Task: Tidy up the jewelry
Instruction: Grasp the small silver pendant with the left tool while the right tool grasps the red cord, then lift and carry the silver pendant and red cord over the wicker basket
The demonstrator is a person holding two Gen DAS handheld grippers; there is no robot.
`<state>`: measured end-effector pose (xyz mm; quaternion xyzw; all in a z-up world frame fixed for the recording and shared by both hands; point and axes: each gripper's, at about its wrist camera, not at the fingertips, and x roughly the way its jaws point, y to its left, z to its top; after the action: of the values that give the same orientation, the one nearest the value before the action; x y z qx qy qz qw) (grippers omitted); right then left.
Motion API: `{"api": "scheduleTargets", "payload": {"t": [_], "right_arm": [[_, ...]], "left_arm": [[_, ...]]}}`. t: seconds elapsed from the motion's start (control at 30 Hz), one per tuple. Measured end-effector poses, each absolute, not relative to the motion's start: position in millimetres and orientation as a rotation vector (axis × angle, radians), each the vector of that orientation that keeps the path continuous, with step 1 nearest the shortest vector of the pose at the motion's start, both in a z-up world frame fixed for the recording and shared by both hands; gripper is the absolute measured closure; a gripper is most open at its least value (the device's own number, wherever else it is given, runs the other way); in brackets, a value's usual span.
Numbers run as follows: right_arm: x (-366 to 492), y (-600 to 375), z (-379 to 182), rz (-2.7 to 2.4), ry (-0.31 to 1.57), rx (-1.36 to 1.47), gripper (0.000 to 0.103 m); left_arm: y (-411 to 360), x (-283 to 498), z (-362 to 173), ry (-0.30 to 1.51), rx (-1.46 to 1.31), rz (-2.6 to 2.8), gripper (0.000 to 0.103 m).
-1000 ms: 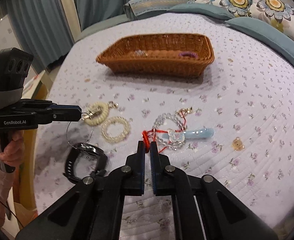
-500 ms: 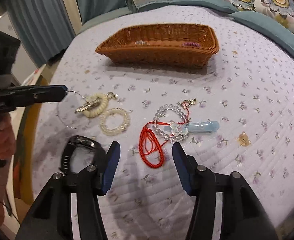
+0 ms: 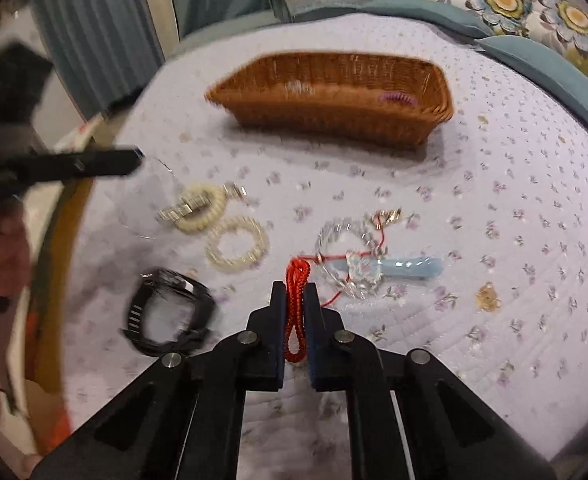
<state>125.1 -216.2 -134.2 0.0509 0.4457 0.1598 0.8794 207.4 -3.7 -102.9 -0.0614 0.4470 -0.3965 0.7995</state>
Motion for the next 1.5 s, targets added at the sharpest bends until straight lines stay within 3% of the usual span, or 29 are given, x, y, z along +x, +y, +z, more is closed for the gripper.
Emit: {"api": "scheduleTargets", "payload": {"t": [0.3,0.5,0.53,0.57,0.6,0.63,0.8,0.87,0.93,0.97,1.0,1.5], "right_arm": [[123,-241,-67,0.419,0.796,0.277,0.095],[134,-231,-67,0.434,0.836,0.225,0.093],[136,-227,-74,0.424,0.869,0.213,0.09],[138,-225,-85,0.402,0.902,0.201,0.077],[137,-224,-93,0.382,0.918,0.196,0.055],[136,-225,-102,0.36,0.929,0.196,0.048],[138,-225,-147,0.302,1.024,0.229,0.046],[143,-222,-158,0.28,1.048,0.223,0.047],[148,-219,-165,0.272,1.049,0.216,0.058],[149,-217,-166,0.272,1.053,0.214,0.082],[150,-217,-166,0.276,1.055,0.211,0.09],[141,-226,-67,0.383,0.82,0.246,0.092]], "left_arm": [[-2,212,-66,0.878,-0.157,-0.862,0.092],[0,224,-51,0.844,-0.175,-0.872,0.092],[1,226,-51,0.844,-0.181,-0.875,0.092],[1,226,-52,0.843,-0.181,-0.874,0.092],[1,227,-52,0.843,-0.178,-0.871,0.092],[1,228,-53,0.845,-0.177,-0.871,0.092],[-1,225,-66,0.873,-0.18,-0.869,0.092],[-2,226,-70,0.887,-0.176,-0.862,0.092],[-2,227,-73,0.896,-0.179,-0.858,0.092],[-1,227,-74,0.897,-0.182,-0.857,0.092],[0,228,-75,0.898,-0.183,-0.855,0.092],[-4,246,-66,0.884,-0.204,-0.867,0.092]]}}
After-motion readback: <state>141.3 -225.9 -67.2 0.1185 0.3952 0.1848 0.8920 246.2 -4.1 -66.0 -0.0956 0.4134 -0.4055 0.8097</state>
